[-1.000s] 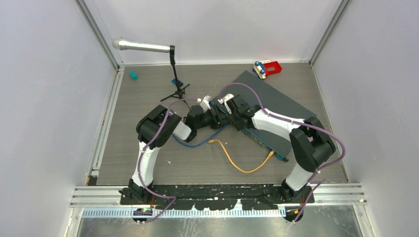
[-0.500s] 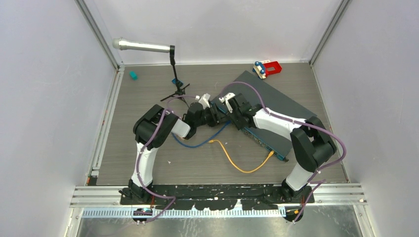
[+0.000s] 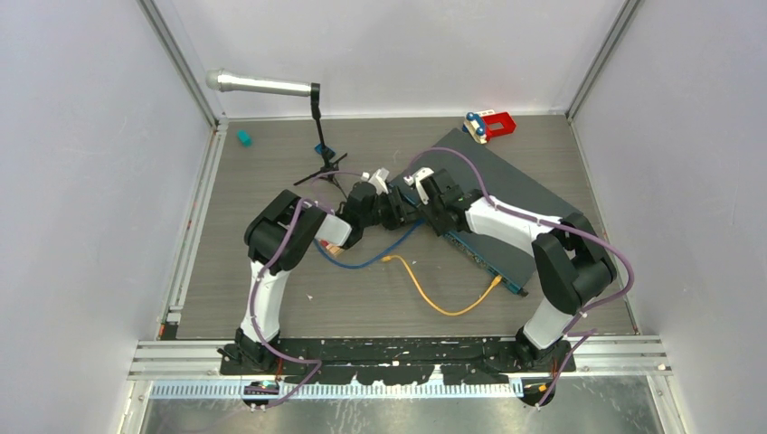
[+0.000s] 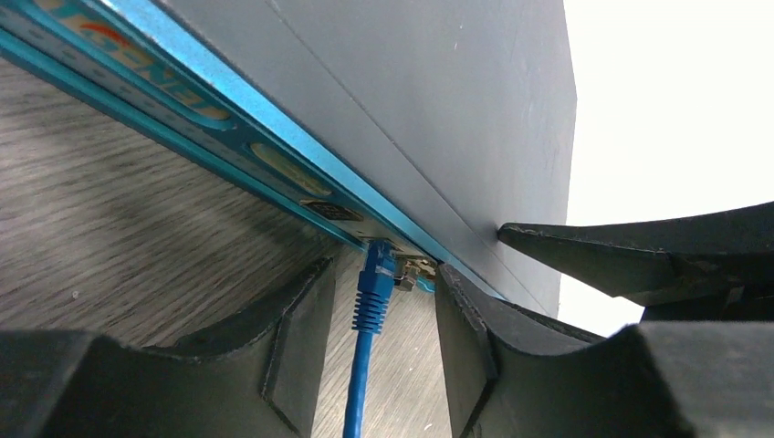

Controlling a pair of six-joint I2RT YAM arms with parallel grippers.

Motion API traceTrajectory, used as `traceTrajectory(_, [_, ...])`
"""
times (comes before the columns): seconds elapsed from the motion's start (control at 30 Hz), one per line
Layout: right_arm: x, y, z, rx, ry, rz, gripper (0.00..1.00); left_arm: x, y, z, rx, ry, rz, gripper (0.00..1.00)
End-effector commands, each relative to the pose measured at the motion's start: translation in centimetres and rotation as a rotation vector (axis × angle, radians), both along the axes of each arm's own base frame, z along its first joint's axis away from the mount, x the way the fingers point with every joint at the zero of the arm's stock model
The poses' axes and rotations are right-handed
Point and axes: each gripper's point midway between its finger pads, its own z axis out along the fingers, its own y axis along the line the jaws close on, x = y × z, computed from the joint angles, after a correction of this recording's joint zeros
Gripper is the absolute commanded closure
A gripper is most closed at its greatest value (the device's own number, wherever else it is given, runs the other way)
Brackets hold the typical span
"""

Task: Pull the plug from the switch port
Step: Pull the connector from the switch port.

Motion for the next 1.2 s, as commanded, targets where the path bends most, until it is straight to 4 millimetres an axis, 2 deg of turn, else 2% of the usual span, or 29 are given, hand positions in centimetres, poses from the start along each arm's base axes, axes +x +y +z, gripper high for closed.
traceTrajectory(0.0, [0.6,-0.7,0.7,0.016,-0.026,-0.027,0.54,-7.2,4.6,-12.6,0.284,0.36,0.023,0.53])
traceTrajectory(0.2, [0.6,-0.9,1.0,0.045,-0.022,-0.032,0.54,-8.7,5.1,-13.1,0.288,0.396,0.028,0.59])
traceTrajectory(0.43, [0.6,-0.9,1.0,0.056,-0.014,-0.032,0.54,-9.4,5.4,-12.7,0.348,0.399,0.044,0.58])
traceTrajectory(0.67, [0.4,-0.7,1.2,0.072,-0.008,-0.021,0.54,-8.0,5.5,-13.6,0.374,0.376,0.084,0.58])
traceTrajectory(0.87, [0.4,-0.5,1.3,0.083,-0.006,-0.016,0.54,-6.1,4.8,-13.2,0.323,0.317,0.098,0.59])
traceTrajectory(1.17, [0.3,-0.4,1.2,0.089,0.002,-0.009,0.54,-5.2,3.9,-13.3,0.258,0.314,0.088,0.6])
